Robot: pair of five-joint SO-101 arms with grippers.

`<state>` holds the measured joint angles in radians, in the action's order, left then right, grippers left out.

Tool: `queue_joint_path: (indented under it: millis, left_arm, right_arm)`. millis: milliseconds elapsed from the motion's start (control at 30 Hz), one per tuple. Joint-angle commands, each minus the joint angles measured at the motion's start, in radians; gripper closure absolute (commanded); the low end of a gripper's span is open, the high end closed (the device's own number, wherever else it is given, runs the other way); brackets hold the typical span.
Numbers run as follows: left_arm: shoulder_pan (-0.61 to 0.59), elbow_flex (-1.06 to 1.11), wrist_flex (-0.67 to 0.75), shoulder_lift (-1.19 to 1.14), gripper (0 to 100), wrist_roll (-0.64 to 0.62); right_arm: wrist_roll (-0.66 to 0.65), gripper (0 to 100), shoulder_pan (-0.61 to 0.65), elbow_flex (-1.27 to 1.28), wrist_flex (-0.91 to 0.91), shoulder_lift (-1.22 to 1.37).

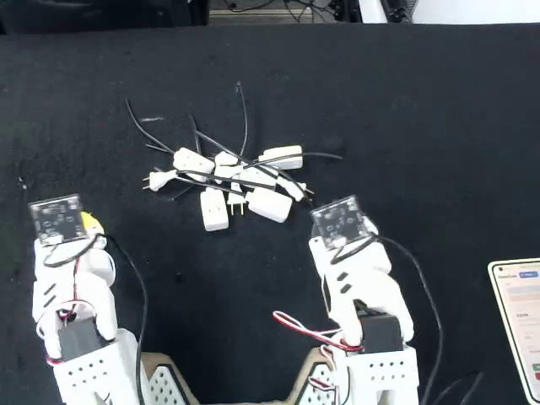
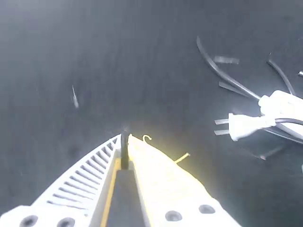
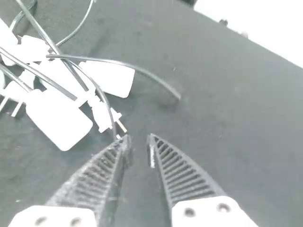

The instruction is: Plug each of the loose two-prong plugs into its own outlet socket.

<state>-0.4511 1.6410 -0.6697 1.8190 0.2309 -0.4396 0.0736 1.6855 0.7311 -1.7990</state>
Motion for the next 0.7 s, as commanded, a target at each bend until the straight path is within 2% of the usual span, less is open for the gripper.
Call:
queue_joint_path:
  millis: [0,100,300,500,667]
  left_arm:
    - [0.019,-0.031,0.061,0.008,96,0.040]
    - [0.013,-0.143,0.040,0.006,95,-0.038]
    - [-0.054,-0.495,-0.155,0.005,79,-0.196]
    - [-0.051,-0.704,-0.259,0.002,84,-0.161]
    - [-0.035,-0.670,-0.298,-0.084,84,-0.160]
  right_arm:
    - [-0.018,93.0,-0.032,-0.148,-0.041,-0.094]
    - [0.035,92.8,-0.081,-0.348,0.012,-0.093]
    - [0.048,92.8,-0.087,-0.794,0.157,-0.087]
    - [0.048,92.8,-0.092,-1.178,0.244,0.028]
    - [0.066,92.8,-0.089,-1.477,0.427,0.344]
